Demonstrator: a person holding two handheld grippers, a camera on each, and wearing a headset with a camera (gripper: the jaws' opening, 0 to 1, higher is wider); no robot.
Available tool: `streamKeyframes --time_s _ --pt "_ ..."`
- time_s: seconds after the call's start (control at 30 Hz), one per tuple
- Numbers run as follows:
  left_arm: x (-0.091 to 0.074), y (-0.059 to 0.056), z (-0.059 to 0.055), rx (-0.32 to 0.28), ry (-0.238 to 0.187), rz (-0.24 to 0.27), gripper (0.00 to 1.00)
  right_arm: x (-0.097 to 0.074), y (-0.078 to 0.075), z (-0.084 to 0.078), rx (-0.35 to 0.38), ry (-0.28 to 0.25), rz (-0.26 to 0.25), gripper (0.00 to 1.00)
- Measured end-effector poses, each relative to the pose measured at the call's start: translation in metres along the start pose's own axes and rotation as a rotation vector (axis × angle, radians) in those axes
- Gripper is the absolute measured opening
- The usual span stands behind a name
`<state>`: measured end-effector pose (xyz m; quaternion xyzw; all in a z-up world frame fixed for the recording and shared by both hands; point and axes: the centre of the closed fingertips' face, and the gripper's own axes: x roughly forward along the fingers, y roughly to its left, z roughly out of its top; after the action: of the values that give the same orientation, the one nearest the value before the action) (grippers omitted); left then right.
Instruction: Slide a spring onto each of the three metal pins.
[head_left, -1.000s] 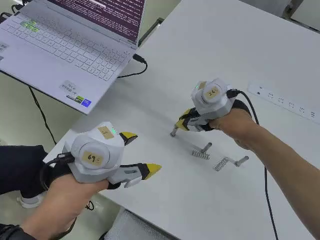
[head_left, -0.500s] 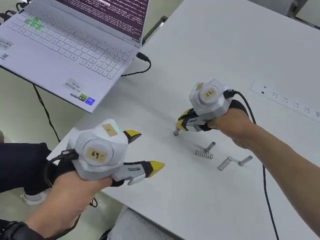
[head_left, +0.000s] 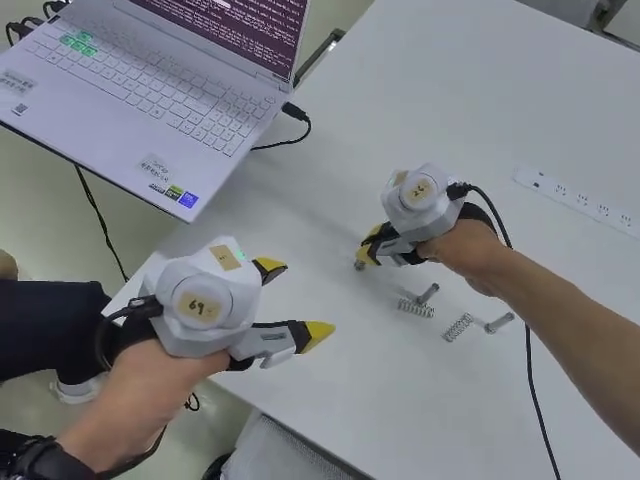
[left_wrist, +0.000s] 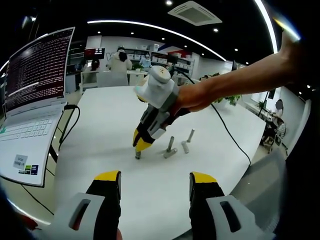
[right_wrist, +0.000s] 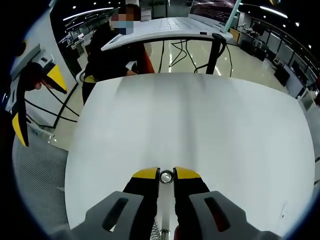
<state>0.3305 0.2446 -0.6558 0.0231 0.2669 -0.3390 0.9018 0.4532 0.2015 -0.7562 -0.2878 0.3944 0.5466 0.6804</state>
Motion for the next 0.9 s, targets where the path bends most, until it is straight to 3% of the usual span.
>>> streamKeyframes --time_s 0.37,0.9 --pt "-0.002 0.002 -0.001 0.001 0.004 0.005 0.50 0.003 0.001 -0.005 -0.006 0.017 -0.008 0.13" --pt "-0.006 -0.008 0.005 0.009 -0.012 0.000 0.50 -0.046 0.004 0.003 -0.019 -0.050 -0.097 0.22"
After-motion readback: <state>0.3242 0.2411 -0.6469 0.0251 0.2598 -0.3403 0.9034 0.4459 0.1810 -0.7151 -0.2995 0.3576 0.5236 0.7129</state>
